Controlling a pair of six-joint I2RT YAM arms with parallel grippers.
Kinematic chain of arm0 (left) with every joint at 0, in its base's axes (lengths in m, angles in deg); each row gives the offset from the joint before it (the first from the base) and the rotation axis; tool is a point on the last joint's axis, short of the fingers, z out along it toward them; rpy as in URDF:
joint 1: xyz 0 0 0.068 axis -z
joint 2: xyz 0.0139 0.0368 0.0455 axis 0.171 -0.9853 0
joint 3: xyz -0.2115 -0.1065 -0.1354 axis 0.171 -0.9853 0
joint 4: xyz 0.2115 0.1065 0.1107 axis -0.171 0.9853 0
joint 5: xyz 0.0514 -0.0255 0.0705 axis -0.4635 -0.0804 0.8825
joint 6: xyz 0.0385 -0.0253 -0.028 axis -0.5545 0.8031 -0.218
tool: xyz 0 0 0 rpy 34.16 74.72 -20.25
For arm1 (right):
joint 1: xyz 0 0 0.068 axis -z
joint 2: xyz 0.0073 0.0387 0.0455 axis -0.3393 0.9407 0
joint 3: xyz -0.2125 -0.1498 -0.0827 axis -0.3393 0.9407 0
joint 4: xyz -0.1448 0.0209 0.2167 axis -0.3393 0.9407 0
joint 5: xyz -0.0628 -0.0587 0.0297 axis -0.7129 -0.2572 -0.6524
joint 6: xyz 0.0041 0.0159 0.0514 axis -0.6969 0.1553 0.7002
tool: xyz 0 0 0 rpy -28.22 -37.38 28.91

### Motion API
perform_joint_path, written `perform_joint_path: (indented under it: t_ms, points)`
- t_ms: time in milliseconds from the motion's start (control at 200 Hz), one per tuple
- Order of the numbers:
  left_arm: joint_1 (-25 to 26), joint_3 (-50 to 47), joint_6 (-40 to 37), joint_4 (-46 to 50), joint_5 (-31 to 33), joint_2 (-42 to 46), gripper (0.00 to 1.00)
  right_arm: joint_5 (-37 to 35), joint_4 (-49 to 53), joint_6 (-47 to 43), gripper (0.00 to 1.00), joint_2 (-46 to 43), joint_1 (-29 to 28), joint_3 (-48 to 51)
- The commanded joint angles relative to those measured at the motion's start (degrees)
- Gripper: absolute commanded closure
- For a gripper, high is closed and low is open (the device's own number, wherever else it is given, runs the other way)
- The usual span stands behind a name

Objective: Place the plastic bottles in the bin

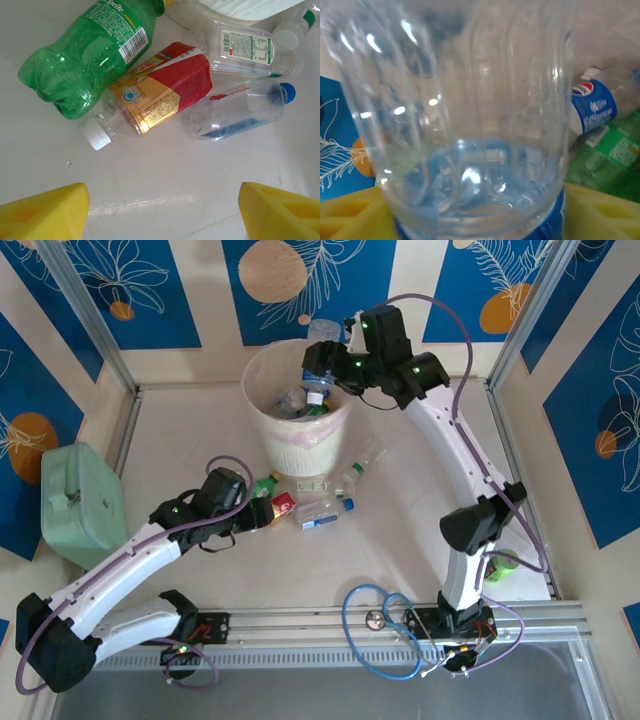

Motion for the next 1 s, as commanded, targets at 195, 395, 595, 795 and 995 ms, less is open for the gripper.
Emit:
perform_joint_path:
  t_ms: [195, 395, 595, 795, 995]
  points:
    - [-0.7, -0.3, -1.6, 1.1, -0.4, -0.1, 0.21, 2.0, 6.4, -1.3, 0.15, 5.2, 0.4, -11.2]
    - [-0.9, 0.1, -1.7, 1.7, -0.3, 0.2, 0.20, -0.8, 3.9, -2.5, 0.16, -2.1, -0.1, -2.6]
    - [-0.9, 0.3, -1.3, 1.9, -0.2, 0.8, 0.20, -3.8, -1.2, -3.1, 0.16, -15.8, -0.3, 16.7]
    - [-1.0, 2.0, -1.8, 1.8, 1.6, 0.7, 0.20, -7.6, -3.5, -3.3, 0.16, -30.7, -0.1, 34.8]
    - [-1.0, 2.5, -2.1, 0.2, 1.9, 0.4, 0.19, -14.5, 0.6, -3.0, 0.16, -41.0, 0.6, 47.3]
